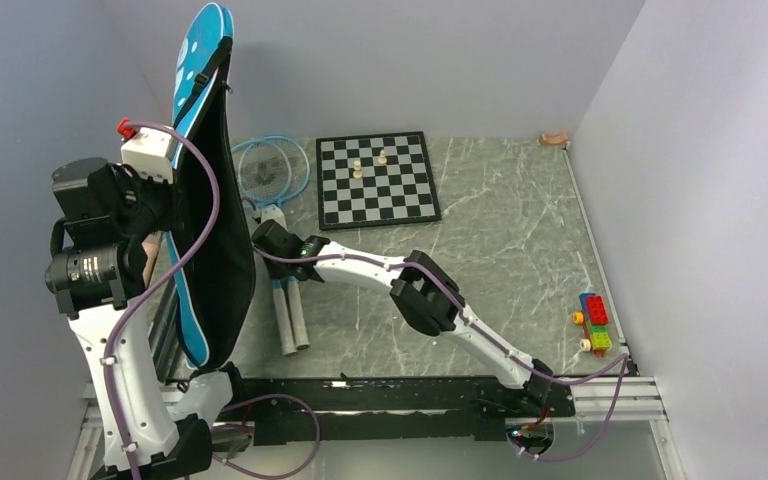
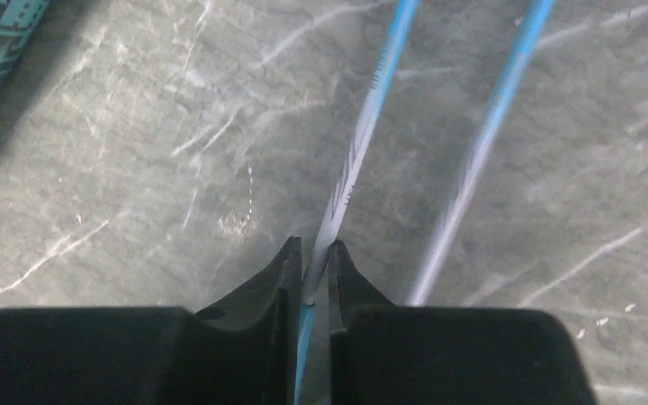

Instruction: Pack up the badminton gear

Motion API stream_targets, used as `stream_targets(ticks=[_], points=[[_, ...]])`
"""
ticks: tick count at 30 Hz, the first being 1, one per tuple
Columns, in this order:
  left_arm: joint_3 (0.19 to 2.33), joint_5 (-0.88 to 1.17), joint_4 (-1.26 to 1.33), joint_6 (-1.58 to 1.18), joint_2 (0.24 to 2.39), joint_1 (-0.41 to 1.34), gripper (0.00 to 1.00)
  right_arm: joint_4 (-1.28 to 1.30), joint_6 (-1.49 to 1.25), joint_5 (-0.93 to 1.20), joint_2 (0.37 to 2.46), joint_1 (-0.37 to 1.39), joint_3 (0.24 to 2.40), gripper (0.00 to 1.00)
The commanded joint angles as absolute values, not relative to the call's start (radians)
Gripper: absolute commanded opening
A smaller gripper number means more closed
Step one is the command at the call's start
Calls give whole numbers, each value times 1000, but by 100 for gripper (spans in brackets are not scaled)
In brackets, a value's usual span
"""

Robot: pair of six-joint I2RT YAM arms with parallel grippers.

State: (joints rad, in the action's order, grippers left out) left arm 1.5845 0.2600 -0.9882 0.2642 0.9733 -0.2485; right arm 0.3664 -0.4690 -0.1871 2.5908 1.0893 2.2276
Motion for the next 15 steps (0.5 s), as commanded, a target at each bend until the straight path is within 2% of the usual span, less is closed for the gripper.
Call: stream_targets(ticks=[1,3,15], points=[[1608,270,-934,245,947,-255,0,372,-469,-215,2483,1093,2118,6],[1601,266,-933,247,944,-254,0,346,-464,-214,2430,1094,2082,0],[1525,269,-902,253,940,-255,0,323,-497,-256,2077,1093,1832,0]])
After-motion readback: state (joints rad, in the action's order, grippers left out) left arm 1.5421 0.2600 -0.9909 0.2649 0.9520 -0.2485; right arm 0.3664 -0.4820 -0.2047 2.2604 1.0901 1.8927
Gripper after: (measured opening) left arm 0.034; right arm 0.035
